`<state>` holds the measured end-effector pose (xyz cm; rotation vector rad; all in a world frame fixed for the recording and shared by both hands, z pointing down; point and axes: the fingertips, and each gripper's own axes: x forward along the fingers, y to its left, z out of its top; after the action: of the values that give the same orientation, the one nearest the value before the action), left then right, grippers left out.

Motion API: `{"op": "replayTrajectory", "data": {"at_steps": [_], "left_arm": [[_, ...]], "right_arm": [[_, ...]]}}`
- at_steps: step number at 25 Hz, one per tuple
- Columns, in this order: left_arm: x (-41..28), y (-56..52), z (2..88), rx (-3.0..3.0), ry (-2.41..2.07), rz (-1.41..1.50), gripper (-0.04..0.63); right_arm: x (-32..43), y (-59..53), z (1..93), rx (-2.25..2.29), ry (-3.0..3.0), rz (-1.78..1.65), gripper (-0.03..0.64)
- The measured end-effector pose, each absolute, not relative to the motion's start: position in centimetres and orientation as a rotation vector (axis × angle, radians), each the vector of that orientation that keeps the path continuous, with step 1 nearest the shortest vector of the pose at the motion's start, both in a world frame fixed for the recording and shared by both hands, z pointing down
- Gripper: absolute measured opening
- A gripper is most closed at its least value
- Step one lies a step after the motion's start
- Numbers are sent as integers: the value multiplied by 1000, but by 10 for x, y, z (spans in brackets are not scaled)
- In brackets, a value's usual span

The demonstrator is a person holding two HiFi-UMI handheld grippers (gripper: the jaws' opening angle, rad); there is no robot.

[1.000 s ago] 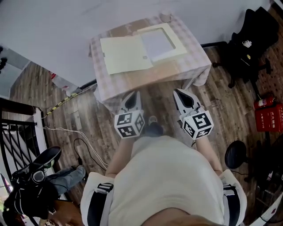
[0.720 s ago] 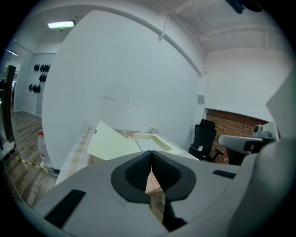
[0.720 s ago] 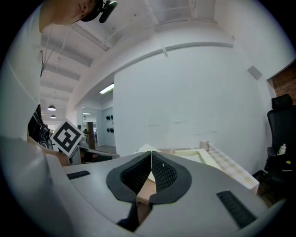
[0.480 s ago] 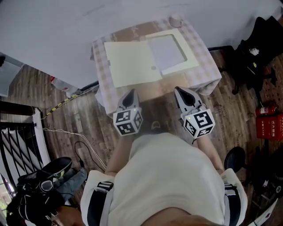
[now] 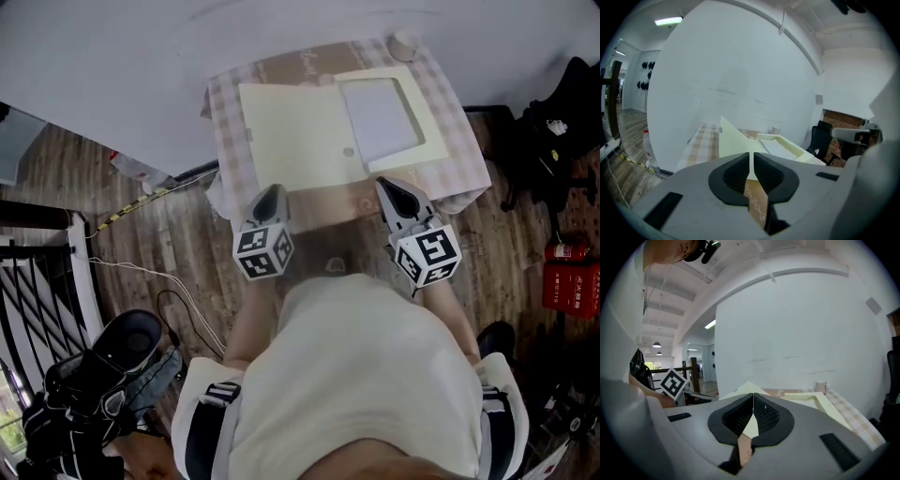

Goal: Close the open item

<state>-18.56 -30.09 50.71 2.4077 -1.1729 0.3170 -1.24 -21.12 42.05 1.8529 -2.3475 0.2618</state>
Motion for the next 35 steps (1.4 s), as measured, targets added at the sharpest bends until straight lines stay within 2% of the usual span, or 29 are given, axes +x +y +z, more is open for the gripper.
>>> {"op": "replayTrajectory", "data": {"at_steps": [4, 7, 12, 22, 35], "left_arm": [[-202, -315, 521, 2367, -1220, 328, 19], [-211, -324, 530, 2346, -1235, 344, 71], [-226, -330, 535, 2302, -1309, 315, 110], [-227, -316, 549, 2243, -1269, 305, 107], [-220, -317, 533, 2221, -1369, 251, 69]], "right_arm": [[-18, -227, 427, 1818, -2352, 278, 2], [-23, -237, 434, 1785, -2358, 297, 2], [-32, -243, 440, 1724, -2380, 300, 2], [-34, -266, 434, 1660, -2417, 257, 2], [-14, -267, 447, 1594, -2476, 294, 2]]}}
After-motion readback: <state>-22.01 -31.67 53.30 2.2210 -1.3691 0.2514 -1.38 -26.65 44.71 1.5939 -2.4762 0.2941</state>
